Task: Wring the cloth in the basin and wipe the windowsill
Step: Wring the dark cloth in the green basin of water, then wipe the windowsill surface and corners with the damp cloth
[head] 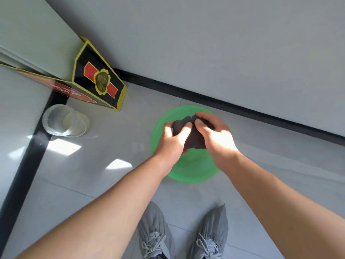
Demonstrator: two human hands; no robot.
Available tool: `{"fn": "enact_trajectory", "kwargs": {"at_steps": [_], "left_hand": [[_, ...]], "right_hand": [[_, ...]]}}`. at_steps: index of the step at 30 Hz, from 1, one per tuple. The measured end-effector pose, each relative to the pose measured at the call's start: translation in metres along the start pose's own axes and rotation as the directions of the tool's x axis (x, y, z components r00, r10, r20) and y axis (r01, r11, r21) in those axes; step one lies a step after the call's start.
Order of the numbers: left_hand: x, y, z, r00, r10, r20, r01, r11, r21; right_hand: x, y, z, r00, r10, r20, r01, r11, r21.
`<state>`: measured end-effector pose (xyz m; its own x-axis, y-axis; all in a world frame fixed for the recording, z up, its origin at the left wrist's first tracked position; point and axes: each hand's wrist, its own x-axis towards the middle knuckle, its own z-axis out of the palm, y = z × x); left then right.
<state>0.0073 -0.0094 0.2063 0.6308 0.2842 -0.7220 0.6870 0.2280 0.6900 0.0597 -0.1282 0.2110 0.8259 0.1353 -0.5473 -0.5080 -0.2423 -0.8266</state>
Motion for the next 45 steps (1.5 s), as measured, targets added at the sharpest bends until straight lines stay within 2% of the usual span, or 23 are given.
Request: {"fn": "enact_trajectory", "kwargs": {"at_steps": [5,11,17,23,28,34,40,45], "left_hand": [[-0.076,0.062,-0.012,0.997,0.067,0.031,-0.068,0.996,0.060],[-0.191,0.142,-0.029,0.983,0.158,0.095,-0.163,0.985,0.054],[-0.276,0.219,-0.030,0.969,0.197,0.146,-0.200,0.980,0.005],[-0.303,0.261,-0.009,0.957,0.264,0.120,-0.264,0.964,-0.018],[-0.317,0.285,0.047,0.942,0.303,0.147,-0.295,0.953,-0.070],[-0.325,0.309,0.152,0.901,0.314,0.299,-0.324,0.946,-0.017],[-0.309,0.338,0.264,0.907,0.330,0.262,-0.336,0.942,-0.023],[-0.276,0.369,0.333,0.910,0.358,0.207,-0.364,0.931,-0.009]], "right_hand": [[-0.064,-0.074,-0.011,0.995,0.100,-0.025,-0.098,0.993,0.072],[-0.162,-0.164,-0.031,0.994,0.107,0.038,-0.110,0.990,0.085],[-0.240,-0.251,-0.058,0.996,0.073,0.041,-0.078,0.989,0.128],[-0.265,-0.302,-0.086,0.997,0.005,-0.082,0.009,0.986,0.165],[-0.271,-0.323,-0.137,0.989,-0.011,-0.149,0.048,0.969,0.244],[-0.258,-0.330,-0.246,0.986,0.009,-0.168,0.044,0.949,0.312],[-0.210,-0.342,-0.357,0.986,-0.012,-0.167,0.058,0.960,0.272],[-0.145,-0.366,-0.418,0.982,-0.065,-0.175,0.098,0.977,0.190]]}}
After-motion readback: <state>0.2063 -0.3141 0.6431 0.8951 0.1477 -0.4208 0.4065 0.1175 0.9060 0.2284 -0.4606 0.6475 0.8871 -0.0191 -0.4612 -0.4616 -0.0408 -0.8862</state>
